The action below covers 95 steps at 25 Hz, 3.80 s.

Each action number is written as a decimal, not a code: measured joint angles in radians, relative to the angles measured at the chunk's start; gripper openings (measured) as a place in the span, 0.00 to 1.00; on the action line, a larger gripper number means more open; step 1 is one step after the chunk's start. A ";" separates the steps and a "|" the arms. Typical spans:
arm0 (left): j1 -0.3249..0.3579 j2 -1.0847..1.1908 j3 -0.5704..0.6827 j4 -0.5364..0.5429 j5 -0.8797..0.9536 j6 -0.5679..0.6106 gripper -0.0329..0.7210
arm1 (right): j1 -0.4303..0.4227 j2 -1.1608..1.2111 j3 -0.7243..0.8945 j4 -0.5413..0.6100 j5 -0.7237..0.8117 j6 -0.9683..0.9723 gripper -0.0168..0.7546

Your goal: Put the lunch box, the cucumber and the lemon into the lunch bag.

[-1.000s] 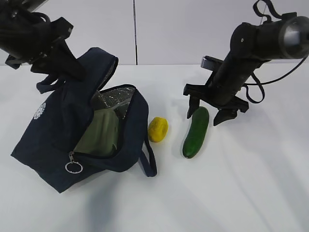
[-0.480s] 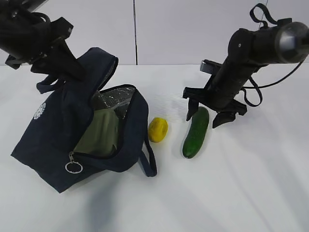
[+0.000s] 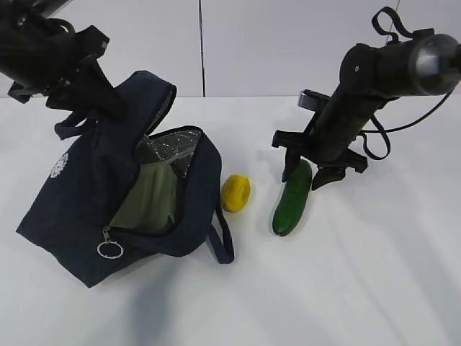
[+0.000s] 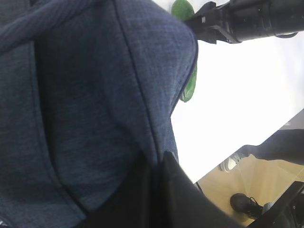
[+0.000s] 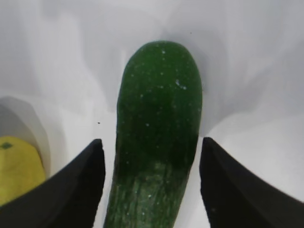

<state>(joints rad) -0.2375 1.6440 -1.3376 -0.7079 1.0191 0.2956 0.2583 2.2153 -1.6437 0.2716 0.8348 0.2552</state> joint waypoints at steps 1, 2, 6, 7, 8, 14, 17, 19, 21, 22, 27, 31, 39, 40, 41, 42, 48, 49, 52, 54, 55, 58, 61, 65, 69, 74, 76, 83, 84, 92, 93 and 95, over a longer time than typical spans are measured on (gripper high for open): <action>0.000 0.000 0.000 0.000 0.000 0.000 0.04 | 0.000 0.000 0.000 0.000 -0.001 0.000 0.60; 0.000 0.000 0.000 0.000 0.000 0.000 0.04 | 0.000 0.000 0.000 0.000 -0.001 0.000 0.58; 0.000 0.000 0.000 -0.002 0.000 0.000 0.04 | 0.000 0.000 0.000 0.000 -0.001 0.000 0.54; 0.000 0.000 0.000 -0.002 0.000 0.000 0.04 | 0.000 0.000 0.000 0.000 -0.002 0.000 0.53; 0.000 0.000 0.000 -0.002 0.000 0.000 0.04 | 0.000 0.000 0.000 0.000 -0.002 0.000 0.53; 0.000 0.000 0.000 -0.002 0.000 0.000 0.04 | 0.000 0.000 0.000 0.000 -0.002 0.000 0.53; 0.000 0.000 0.000 -0.002 0.000 0.000 0.04 | 0.000 0.000 0.000 0.000 -0.002 0.000 0.53; 0.000 0.000 0.000 -0.002 0.000 0.000 0.04 | 0.000 0.000 0.000 0.000 -0.002 0.000 0.51; 0.000 0.000 0.000 -0.004 0.000 0.000 0.04 | 0.000 0.000 0.000 0.000 -0.002 0.000 0.47; 0.000 0.000 0.000 -0.004 0.000 0.000 0.04 | 0.000 0.000 0.000 0.000 -0.002 0.000 0.46; 0.000 0.000 0.000 -0.006 0.000 0.000 0.04 | 0.000 0.000 -0.005 0.002 0.020 0.000 0.44; 0.000 0.000 0.000 -0.008 0.000 0.000 0.04 | 0.000 0.000 -0.056 0.002 0.110 -0.024 0.44; 0.000 0.000 0.000 -0.011 0.000 0.000 0.04 | 0.000 0.000 -0.214 0.084 0.298 -0.103 0.44; 0.000 0.000 0.000 -0.011 0.000 0.000 0.04 | 0.000 0.000 -0.223 0.117 0.315 -0.117 0.44; 0.000 0.000 0.000 -0.011 0.000 0.000 0.04 | 0.000 0.000 -0.234 0.146 0.327 -0.135 0.44; 0.000 0.000 0.000 -0.011 0.000 0.000 0.04 | 0.000 0.000 -0.242 0.179 0.338 -0.154 0.44; 0.000 0.000 0.000 -0.011 0.000 0.000 0.04 | 0.000 0.000 -0.247 0.374 0.375 -0.255 0.44; 0.000 0.000 0.000 -0.011 0.000 0.000 0.04 | 0.000 0.000 -0.247 0.409 0.378 -0.273 0.44; 0.000 0.000 0.000 -0.011 0.000 0.000 0.04 | 0.000 0.000 -0.247 0.525 0.379 -0.330 0.44; 0.000 0.000 0.000 -0.011 0.000 0.000 0.04 | 0.000 0.000 -0.247 0.599 0.379 -0.366 0.44; 0.000 0.000 0.000 -0.011 0.000 0.000 0.04 | 0.000 0.000 -0.247 0.621 0.379 -0.382 0.44; 0.000 0.000 0.000 -0.011 0.000 0.000 0.04 | 0.014 0.000 -0.247 0.653 0.379 -0.404 0.44; 0.000 0.000 0.000 -0.011 0.000 0.000 0.04 | 0.049 0.000 -0.247 0.663 0.379 -0.420 0.44; 0.000 0.000 0.000 -0.012 0.000 0.000 0.04 | 0.105 0.000 -0.247 0.704 0.379 -0.442 0.44; 0.000 0.000 0.000 -0.012 0.000 0.000 0.04 | 0.150 0.000 -0.247 0.750 0.362 -0.468 0.44; 0.000 0.000 0.000 -0.015 0.005 0.000 0.04 | 0.189 0.000 -0.247 0.756 0.278 -0.490 0.44; 0.000 0.000 -0.002 -0.022 0.005 0.000 0.04 | 0.195 0.003 -0.247 0.756 0.244 -0.496 0.44; 0.000 0.002 -0.002 -0.033 0.008 0.000 0.04 | 0.195 0.052 -0.247 0.795 0.172 -0.509 0.44; 0.000 0.002 -0.002 -0.034 0.010 0.000 0.04 | 0.195 0.066 -0.247 0.815 0.165 -0.524 0.44; 0.000 0.002 -0.002 -0.035 0.010 0.000 0.04 | 0.201 0.093 -0.247 0.892 0.127 -0.600 0.44; 0.000 0.002 -0.002 -0.035 0.010 0.000 0.04 | 0.201 0.093 -0.247 0.892 0.127 -0.608 0.45; 0.000 0.002 -0.002 -0.035 0.010 0.000 0.04 | 0.203 0.093 -0.247 0.894 0.124 -0.617 0.49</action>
<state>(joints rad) -0.2375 1.6457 -1.3393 -0.7430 1.0292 0.2956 0.4613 2.3086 -1.8908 1.1657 0.9590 -0.3616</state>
